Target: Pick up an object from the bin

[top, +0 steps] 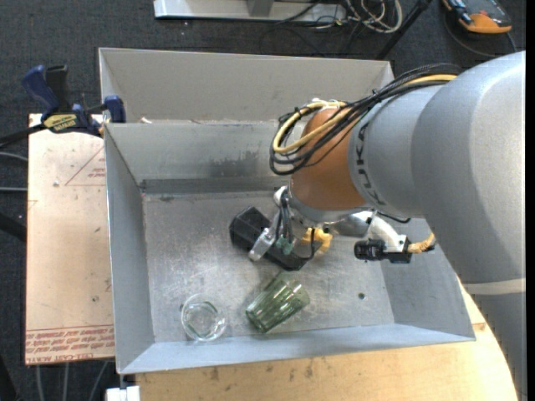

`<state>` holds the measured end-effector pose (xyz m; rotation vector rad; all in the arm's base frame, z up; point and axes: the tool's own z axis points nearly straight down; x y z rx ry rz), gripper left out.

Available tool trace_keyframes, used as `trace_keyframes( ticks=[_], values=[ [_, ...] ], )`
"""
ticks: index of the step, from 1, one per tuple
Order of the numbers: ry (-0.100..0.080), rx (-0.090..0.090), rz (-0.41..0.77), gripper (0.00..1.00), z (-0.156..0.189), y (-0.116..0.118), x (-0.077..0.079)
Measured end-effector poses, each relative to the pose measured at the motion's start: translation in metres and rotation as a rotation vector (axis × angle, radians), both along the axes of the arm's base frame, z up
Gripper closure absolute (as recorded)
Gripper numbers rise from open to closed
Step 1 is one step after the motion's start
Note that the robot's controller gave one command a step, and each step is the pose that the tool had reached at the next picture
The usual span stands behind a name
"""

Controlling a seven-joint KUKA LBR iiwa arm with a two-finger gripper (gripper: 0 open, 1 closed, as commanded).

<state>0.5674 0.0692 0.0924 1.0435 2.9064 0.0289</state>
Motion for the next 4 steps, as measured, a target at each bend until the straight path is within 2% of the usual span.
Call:
trace_keyframes(
  ticks=[1, 2, 3, 4],
  values=[
    [0.002, 0.000, 0.001, 1.00, 0.003, 0.001, -0.003],
    [0.011, 0.000, 0.002, 1.00, 0.005, 0.002, -0.004],
    [0.046, 0.000, 0.005, 1.00, 0.012, 0.002, -0.009],
    [0.065, -0.001, 0.005, 1.00, 0.026, 0.002, -0.013]
  ],
)
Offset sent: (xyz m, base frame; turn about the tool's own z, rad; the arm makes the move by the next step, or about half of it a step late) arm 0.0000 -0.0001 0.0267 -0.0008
